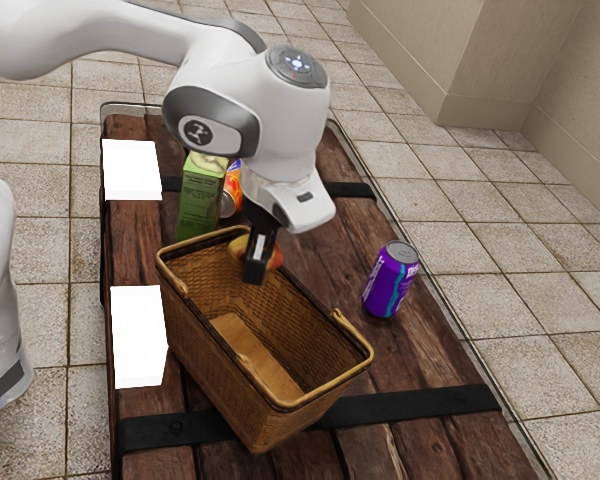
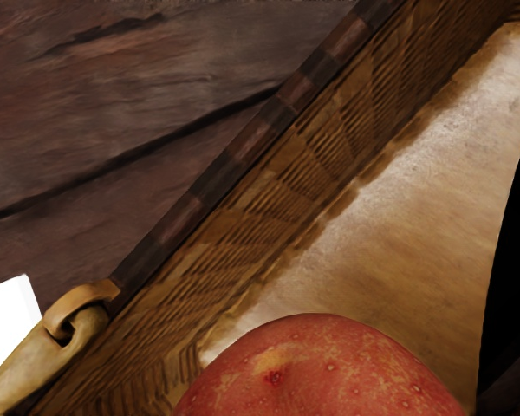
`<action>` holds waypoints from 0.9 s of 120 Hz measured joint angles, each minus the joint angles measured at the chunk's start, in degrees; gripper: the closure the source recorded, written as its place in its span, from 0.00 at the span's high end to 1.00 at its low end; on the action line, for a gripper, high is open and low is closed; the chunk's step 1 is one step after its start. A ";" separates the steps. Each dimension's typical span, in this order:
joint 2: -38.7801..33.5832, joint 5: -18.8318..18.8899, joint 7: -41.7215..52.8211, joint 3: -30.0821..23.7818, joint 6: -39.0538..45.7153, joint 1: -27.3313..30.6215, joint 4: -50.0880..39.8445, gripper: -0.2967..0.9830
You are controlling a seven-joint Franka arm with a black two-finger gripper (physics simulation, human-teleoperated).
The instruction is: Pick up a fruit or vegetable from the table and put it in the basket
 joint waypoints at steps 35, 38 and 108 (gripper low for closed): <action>-3.25 -0.47 0.52 -0.39 -1.26 0.01 1.58 0.23; -3.26 -0.49 0.57 -0.39 -1.35 0.01 1.58 0.23; -2.72 -1.39 1.39 -0.16 -1.95 0.11 1.13 0.65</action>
